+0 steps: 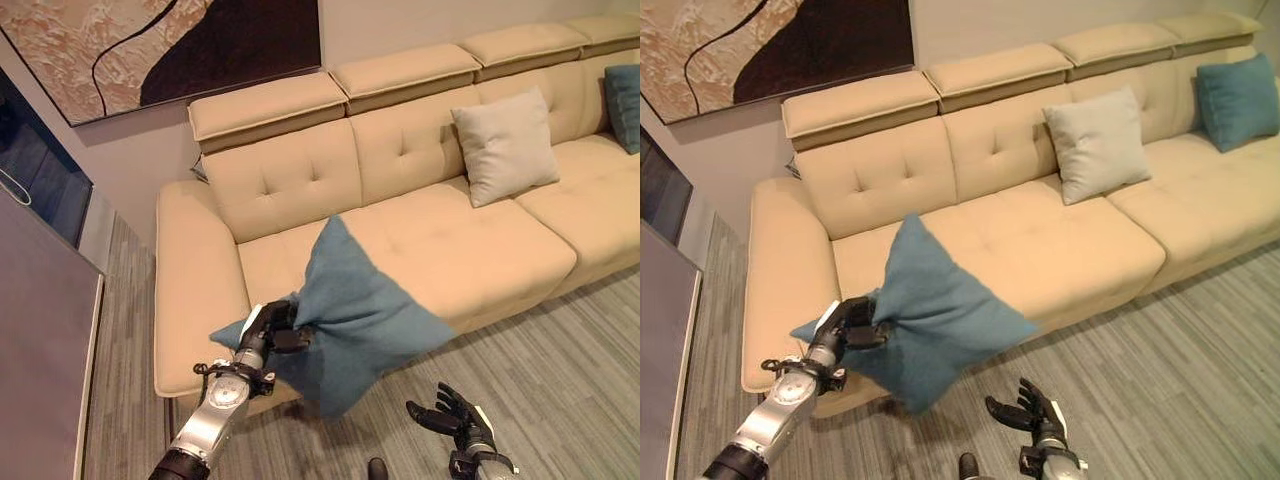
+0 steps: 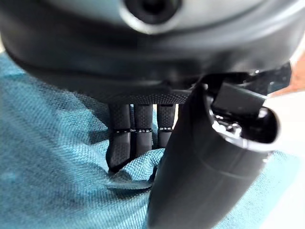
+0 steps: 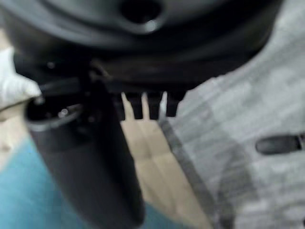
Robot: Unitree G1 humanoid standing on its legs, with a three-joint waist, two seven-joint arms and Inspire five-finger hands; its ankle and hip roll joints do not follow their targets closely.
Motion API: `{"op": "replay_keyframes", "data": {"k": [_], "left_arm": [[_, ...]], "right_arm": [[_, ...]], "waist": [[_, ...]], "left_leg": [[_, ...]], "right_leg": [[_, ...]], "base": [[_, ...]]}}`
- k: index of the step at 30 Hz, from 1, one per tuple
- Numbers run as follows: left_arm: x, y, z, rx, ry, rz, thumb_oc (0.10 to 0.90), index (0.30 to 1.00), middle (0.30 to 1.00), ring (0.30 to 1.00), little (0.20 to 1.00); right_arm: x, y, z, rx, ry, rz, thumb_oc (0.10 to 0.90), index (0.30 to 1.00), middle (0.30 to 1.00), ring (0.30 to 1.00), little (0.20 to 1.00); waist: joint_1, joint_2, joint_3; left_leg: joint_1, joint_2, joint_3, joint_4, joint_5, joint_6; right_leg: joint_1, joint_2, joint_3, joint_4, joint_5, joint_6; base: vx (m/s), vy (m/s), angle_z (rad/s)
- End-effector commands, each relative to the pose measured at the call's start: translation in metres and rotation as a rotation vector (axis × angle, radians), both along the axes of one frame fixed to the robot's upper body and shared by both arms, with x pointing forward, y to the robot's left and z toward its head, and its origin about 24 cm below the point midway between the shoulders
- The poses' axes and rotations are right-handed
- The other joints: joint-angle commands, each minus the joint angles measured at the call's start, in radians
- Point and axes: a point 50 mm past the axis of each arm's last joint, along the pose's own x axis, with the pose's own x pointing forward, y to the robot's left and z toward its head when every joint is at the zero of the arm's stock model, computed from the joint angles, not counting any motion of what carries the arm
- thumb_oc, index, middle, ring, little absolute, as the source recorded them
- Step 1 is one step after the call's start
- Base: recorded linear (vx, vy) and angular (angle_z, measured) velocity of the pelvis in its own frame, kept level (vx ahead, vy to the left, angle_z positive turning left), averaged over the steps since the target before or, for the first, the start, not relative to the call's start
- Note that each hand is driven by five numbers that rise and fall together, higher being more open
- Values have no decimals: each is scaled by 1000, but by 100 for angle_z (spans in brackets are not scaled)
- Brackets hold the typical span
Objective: Pick up all the scattered cushions and arrange them neatly on the sofa.
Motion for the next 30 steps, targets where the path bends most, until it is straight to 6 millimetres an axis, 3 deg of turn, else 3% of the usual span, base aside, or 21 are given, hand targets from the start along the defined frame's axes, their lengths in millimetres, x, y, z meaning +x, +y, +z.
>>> {"op": "replay_keyframes", "data": {"k": [1,7,10,13,14,16,17,18,23,29,30], "left_arm": [[35,-21,111,-274,-518,-73,400,300,300,300,300],[25,-34,116,-377,-518,-144,400,300,300,300,300],[19,-38,119,-421,-524,-178,400,300,300,300,300],[18,-39,120,-420,-525,-191,400,300,300,300,300],[16,-40,119,-417,-523,-209,400,300,300,300,300],[16,-41,118,-416,-517,-216,400,300,300,300,300],[16,-42,117,-418,-511,-217,400,300,300,300,300],[16,-44,115,-419,-504,-220,400,300,300,300,300],[19,-39,113,-408,-498,-178,400,300,300,300,300],[19,-31,102,-385,-463,-140,400,300,300,300,300],[18,-28,93,-386,-425,-121,400,300,300,300,300]], "right_arm": [[46,-1,36,29,-272,-31,800,900,900,900,900],[67,9,54,64,-383,-15,800,900,900,900,900],[90,16,80,38,-502,40,800,900,900,900,900],[98,19,94,30,-565,70,800,900,900,900,900],[107,23,111,25,-635,112,800,900,900,900,900],[110,25,117,26,-662,129,800,900,900,900,900],[114,29,124,35,-694,146,638,658,658,658,658],[120,37,137,63,-752,179,400,300,300,300,300],[124,57,170,133,-907,255,400,300,300,300,300],[118,56,175,111,-930,277,400,300,300,300,300],[115,52,175,87,-928,279,400,300,300,300,300]], "waist": [[3,-50,-80],[12,-37,-81],[31,-37,-82],[38,-40,-81],[46,-47,-81],[50,-50,-82],[54,-52,-83],[61,-58,-84],[75,-71,-85],[76,-79,-84],[75,-85,-80]], "left_leg": [[3,7,-33,2,-72,-57],[9,5,-35,2,-75,-55],[13,4,-43,2,-75,-54],[14,3,-49,2,-75,-54],[15,2,-56,2,-75,-54],[16,1,-60,2,-76,-54],[16,1,-63,2,-76,-54],[16,1,-68,2,-75,-55],[15,6,-75,2,-76,-57],[17,14,-79,2,-75,-59],[16,19,-81,3,-72,-61]], "right_leg": [[50,-66,-66,12,-91,96],[56,-68,-70,12,-97,95],[65,-67,-77,12,-101,93],[70,-66,-82,12,-103,91],[75,-66,-88,13,-106,90],[77,-67,-92,13,-107,89],[79,-66,-95,13,-108,88],[82,-65,-99,13,-109,87],[80,-60,-106,12,-112,84],[83,-51,-103,12,-118,78],[84,-45,-101,12,-122,75]], "base": [[0,0,0],[0,0,0],[0,0,0],[13,-6,6],[14,-8,11],[15,-7,21],[23,-13,20],[23,-14,16],[17,-22,13],[3,-23,1],[-7,-59,-1]]}}
